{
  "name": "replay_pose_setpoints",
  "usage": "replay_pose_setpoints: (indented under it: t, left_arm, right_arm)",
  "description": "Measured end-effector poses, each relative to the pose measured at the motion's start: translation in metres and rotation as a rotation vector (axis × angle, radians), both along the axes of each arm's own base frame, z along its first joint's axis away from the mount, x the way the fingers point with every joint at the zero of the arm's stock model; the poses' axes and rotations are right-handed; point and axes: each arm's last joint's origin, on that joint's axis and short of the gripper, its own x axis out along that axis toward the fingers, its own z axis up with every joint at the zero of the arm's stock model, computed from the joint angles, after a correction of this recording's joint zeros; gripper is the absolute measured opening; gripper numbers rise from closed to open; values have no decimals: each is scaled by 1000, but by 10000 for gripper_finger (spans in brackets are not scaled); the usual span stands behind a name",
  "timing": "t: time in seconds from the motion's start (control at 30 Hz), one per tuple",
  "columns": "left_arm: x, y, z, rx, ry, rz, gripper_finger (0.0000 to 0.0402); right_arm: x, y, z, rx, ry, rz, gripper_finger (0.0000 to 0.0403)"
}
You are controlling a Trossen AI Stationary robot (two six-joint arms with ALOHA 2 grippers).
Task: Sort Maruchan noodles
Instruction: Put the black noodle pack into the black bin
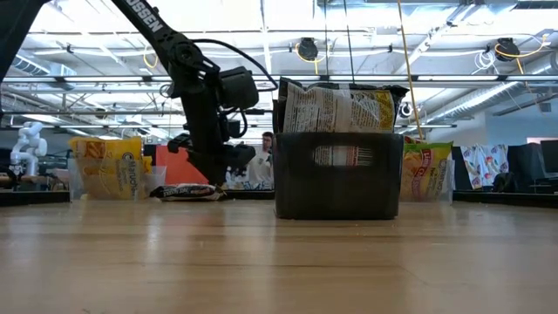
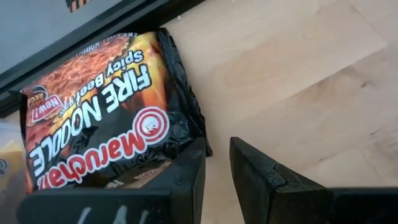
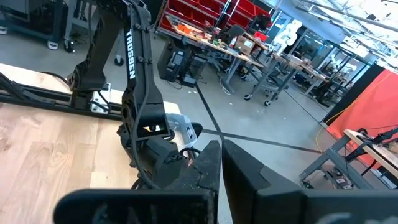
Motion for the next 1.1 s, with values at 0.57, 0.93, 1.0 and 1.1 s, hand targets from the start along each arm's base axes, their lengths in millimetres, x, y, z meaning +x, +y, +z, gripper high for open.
replay_pose_setpoints:
  t: [0.57,0.93,1.0,1.1]
  left_arm:
    - [-6,24,2,-37,-71,17,81]
    - [-8,26,1,-42,-57,13,81]
    - [-8,26,1,-47,-50,14,81]
    - [-9,25,0,-60,-40,13,81]
  right_arm:
    - [0,0,0,0,0,0,13]
    - [0,0,0,-1,0,0,13]
    - [0,0,0,-2,0,0,13]
    - [0,0,0,-16,7,3,13]
